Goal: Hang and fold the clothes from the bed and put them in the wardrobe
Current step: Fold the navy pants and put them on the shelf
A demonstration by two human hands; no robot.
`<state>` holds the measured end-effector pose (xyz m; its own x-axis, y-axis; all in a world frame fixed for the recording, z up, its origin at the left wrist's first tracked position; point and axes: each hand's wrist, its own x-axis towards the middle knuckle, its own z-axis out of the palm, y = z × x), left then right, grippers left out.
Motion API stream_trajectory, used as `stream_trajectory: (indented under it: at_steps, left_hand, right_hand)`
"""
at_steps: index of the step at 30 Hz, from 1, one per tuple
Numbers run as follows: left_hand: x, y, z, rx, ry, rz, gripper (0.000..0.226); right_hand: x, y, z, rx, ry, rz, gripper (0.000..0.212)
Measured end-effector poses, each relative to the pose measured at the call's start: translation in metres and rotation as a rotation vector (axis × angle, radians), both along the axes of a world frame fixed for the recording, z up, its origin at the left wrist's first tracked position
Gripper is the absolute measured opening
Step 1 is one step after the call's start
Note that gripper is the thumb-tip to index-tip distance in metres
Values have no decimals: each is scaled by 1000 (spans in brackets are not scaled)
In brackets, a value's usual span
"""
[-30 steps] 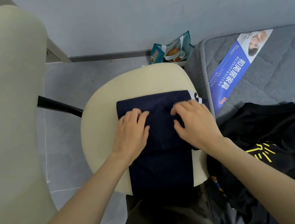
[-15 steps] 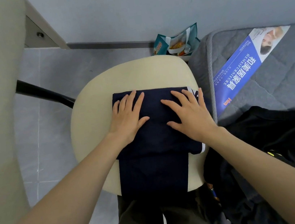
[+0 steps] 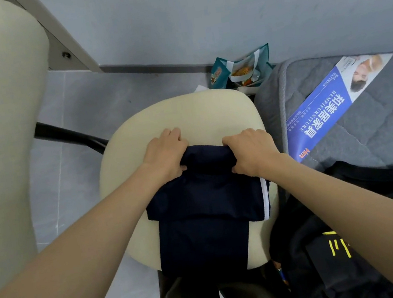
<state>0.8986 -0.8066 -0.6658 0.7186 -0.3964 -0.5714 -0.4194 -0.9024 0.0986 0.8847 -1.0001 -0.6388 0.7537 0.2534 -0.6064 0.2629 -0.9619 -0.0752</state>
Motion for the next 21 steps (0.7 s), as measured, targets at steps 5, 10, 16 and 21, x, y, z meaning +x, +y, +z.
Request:
stream_trajectory:
  at_steps: [5,10,16,21]
  left_hand:
    - [27,2,27,-146,-298,84,25]
    - [35,2,37,-244,-533,134,38]
    - [-18,17,33,-299,-457,123,48]
    - [-77,28,31,-334,-316,138,44]
  right_hand:
    - [29,-5,28,68,-278,-12,34]
    - [41,-9,40,56,-515,-43,32]
    - [-9,-1,39,85,-418,-3,30]
    - [-72,6,36,58,-237,-25,42]
